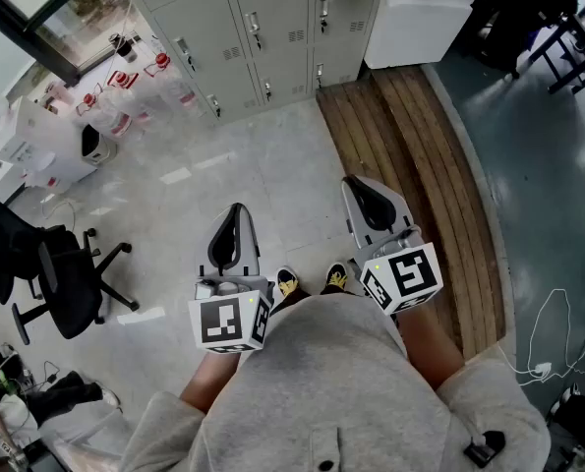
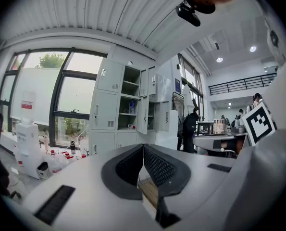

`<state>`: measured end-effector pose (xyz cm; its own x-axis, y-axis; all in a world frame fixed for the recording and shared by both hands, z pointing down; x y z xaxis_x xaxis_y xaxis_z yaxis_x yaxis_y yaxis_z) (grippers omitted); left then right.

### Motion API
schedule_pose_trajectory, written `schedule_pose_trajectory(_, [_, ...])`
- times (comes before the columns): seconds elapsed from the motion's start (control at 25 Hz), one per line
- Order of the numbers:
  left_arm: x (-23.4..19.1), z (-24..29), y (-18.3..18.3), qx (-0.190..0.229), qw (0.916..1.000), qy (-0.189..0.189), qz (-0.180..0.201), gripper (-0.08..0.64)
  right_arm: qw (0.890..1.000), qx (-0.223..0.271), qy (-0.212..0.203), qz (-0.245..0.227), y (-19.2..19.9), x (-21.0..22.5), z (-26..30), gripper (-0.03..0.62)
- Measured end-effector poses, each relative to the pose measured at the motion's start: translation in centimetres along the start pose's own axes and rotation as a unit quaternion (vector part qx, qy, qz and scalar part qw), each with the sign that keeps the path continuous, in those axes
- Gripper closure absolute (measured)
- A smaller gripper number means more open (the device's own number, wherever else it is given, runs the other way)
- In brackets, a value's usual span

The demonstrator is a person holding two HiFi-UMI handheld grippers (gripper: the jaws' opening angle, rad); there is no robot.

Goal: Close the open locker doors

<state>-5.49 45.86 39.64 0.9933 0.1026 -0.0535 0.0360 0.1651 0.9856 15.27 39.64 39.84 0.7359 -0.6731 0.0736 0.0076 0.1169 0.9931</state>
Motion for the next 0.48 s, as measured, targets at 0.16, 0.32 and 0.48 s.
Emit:
schedule_pose_trajectory(0.16, [-0.7,0.2,0.2,-0.006,1.0,0.002,0.004,0.548,1.0,-0.002,-0.003,0.006,0.0,-0.7,0.7,0.555])
schedule_pose_trajectory(0.32, [-1.5,0.5,0.2,0.001,0.9999,0.005,0.013,0.548,1.0,-0.003,-0.004,0.005,0.0,-1.4,1.3,0.555])
schedule_pose_trajectory(0.48, [-2.9,0.9,0.3,0.002,1.0,0.006,0.004,0.548,1.0,0.007,-0.007,0.007,-0.2,-2.0,1.8,0.554])
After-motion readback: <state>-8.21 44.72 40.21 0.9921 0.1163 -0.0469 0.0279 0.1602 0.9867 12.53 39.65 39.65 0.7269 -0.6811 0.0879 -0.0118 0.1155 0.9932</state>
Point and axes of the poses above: the fingertips, and each gripper's own axes: z forward along the fingers, x to its right, y out of its underside, the point moved 7 cm from there along -z, backward along the fingers, and after that the axes turned 3 degrees about -y, right-handed, at the moved point
